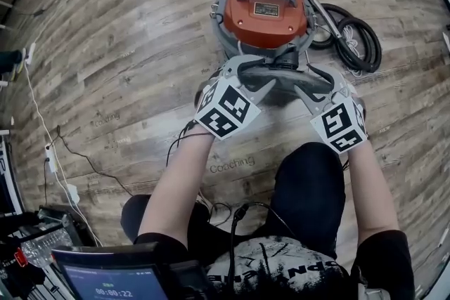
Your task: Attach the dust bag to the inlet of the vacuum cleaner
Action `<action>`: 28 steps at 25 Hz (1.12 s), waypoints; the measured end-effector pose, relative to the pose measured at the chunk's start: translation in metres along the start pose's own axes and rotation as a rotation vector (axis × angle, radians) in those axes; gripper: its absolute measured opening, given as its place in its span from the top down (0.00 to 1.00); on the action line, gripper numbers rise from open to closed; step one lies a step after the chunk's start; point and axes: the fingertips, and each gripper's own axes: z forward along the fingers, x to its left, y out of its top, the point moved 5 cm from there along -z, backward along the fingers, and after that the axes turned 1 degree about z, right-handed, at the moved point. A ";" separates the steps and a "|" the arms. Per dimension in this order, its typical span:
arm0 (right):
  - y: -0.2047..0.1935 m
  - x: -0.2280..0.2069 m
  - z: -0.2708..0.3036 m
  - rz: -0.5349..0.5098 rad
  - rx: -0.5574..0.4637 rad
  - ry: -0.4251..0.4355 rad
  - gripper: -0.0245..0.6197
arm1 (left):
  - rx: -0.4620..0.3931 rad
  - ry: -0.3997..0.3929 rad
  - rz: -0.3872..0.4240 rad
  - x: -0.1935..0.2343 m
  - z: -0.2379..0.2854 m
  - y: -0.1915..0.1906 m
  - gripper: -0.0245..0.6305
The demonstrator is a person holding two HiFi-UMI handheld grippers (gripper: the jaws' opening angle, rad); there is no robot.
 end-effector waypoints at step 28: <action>0.075 0.019 -0.088 0.249 -0.338 -0.083 0.95 | -0.375 -0.084 -0.098 0.009 -0.131 0.007 0.96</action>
